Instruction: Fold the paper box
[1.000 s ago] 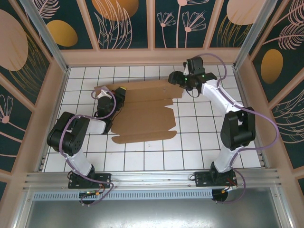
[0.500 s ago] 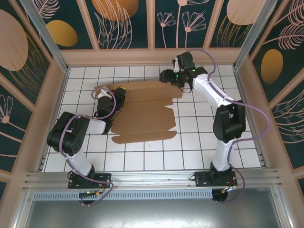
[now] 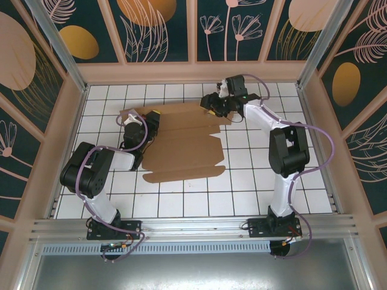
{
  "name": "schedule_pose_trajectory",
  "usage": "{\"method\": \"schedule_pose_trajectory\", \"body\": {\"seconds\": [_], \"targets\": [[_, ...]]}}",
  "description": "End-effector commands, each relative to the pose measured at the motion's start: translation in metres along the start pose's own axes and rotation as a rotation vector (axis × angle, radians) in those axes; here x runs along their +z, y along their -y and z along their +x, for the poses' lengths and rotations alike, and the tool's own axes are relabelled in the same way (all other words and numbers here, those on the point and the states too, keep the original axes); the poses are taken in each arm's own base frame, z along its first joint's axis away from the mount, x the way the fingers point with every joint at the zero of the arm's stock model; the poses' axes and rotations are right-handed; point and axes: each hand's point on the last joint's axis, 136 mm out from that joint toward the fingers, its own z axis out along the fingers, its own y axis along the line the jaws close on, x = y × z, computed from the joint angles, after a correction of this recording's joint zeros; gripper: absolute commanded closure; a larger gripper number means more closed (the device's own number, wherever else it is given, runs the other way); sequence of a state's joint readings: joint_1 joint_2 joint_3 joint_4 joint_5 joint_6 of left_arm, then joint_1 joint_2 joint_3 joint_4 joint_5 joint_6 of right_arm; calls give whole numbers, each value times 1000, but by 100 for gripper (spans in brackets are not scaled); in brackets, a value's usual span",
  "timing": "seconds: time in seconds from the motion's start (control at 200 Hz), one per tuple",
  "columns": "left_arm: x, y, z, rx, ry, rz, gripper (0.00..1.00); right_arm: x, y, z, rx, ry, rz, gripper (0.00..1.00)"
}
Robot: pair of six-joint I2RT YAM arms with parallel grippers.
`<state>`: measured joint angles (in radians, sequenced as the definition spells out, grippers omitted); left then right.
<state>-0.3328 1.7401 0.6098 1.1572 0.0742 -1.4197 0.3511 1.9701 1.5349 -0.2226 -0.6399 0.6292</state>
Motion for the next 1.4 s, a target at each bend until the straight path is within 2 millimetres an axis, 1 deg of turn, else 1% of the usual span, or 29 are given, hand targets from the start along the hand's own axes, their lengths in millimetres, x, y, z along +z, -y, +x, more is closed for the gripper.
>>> {"method": "schedule_pose_trajectory", "body": {"seconds": [0.0, 0.1, 0.16, 0.325, 0.35, 0.365, 0.415, 0.435, 0.455, 0.48, 0.52, 0.611, 0.671, 0.726, 0.791, 0.871, 0.956, 1.016, 1.086, 1.206, 1.286, 1.391], "targets": [[0, -31, 16, -4, -68, -95, 96, -6, -24, 6, 79, -34, -201, 62], [0, -32, 16, -4, -66, -96, 96, -8, -21, 7, 104, -26, -240, 74], [0, -31, 15, -4, -64, -95, 96, -9, -20, 8, 111, -23, -254, 79], [0, -31, 14, -3, -60, -99, 96, -16, -13, 5, 123, 3, -251, 80], [-1, -30, 14, -1, -58, -99, 96, -17, -11, 4, 120, 12, -243, 79], [-1, -31, 13, -1, -57, -100, 96, -19, -9, 2, 119, 20, -232, 75], [0, -30, 13, 2, -54, -103, 96, -26, -2, -4, 92, 57, -159, 57], [0, -31, 13, 3, -53, -108, 96, -30, 2, -6, 72, 78, -118, 52], [0, -31, 12, 4, -51, -110, 95, -34, 4, -8, 49, 96, -84, 47], [0, -31, 12, 4, -50, -112, 94, -40, 5, -9, 23, 120, -43, 44], [0, -31, 11, 5, -49, -114, 92, -52, 10, -11, -11, 163, 20, 43], [2, -28, 12, 5, -49, -113, 91, -73, 26, -4, -58, 235, 138, 43], [4, -28, 10, 3, -45, -121, 91, -81, 40, 3, -74, 262, 195, 45], [6, -26, 9, 5, -42, -123, 91, -83, 55, 14, -82, 268, 246, 49], [8, -23, 8, 5, -40, -128, 92, -79, 72, 29, -86, 246, 276, 52], [12, -19, 7, 3, -41, -127, 92, -66, 92, 47, -88, 193, 310, 53], [18, -15, 7, 1, -47, -125, 93, -50, 109, 60, -92, 139, 339, 52], [20, -16, 7, 0, -48, -137, 93, -39, 119, 64, -89, 107, 355, 50], [22, -18, 6, -4, -46, -144, 93, -28, 128, 65, -84, 87, 373, 48], [27, -22, 6, -26, -57, -154, 93, -16, 145, 56, -86, 81, 424, 43], [29, -21, 7, -32, -63, -150, 94, -10, 151, 49, -89, 79, 444, 39], [31, -21, 8, -34, -68, -150, 95, -3, 155, 40, -107, 90, 459, 36]]}}
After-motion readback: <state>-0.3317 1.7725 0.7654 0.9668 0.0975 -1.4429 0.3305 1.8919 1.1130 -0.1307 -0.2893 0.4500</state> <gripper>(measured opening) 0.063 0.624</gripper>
